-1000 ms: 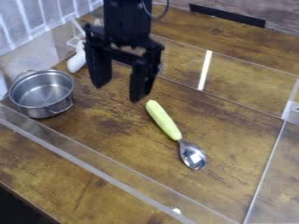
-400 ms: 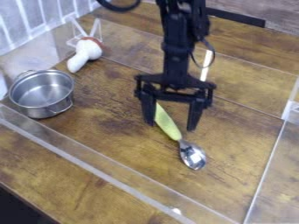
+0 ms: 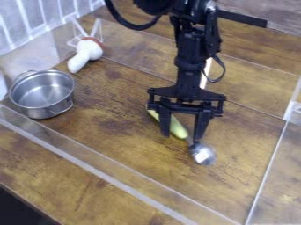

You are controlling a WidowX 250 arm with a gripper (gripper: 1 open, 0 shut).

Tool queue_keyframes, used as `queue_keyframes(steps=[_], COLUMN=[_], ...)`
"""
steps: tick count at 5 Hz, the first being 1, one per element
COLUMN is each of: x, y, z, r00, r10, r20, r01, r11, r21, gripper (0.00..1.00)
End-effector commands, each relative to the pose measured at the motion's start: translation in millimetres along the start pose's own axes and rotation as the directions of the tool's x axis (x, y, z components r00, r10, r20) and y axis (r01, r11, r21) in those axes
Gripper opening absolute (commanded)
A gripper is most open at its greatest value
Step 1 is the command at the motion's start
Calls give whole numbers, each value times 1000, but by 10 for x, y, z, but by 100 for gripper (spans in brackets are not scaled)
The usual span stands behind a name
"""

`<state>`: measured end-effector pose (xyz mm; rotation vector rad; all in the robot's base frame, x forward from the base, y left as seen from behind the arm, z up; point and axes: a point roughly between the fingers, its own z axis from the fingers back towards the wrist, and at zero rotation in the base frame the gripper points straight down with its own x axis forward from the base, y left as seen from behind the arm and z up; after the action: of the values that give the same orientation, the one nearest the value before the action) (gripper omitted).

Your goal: Move the green spoon to the left

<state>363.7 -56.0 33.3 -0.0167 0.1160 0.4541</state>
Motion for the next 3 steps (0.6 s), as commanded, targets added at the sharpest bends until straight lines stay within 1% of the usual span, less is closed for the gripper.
queue_keyframes(steps=[1,3], x=[74,159], y=[-165,-114], z=[105,52], r00=[999,1000], r10=[-15,-5], r20=[44,29], r01=[16,6], r11=[999,999], r21=[-32,-36], gripper=[0,0])
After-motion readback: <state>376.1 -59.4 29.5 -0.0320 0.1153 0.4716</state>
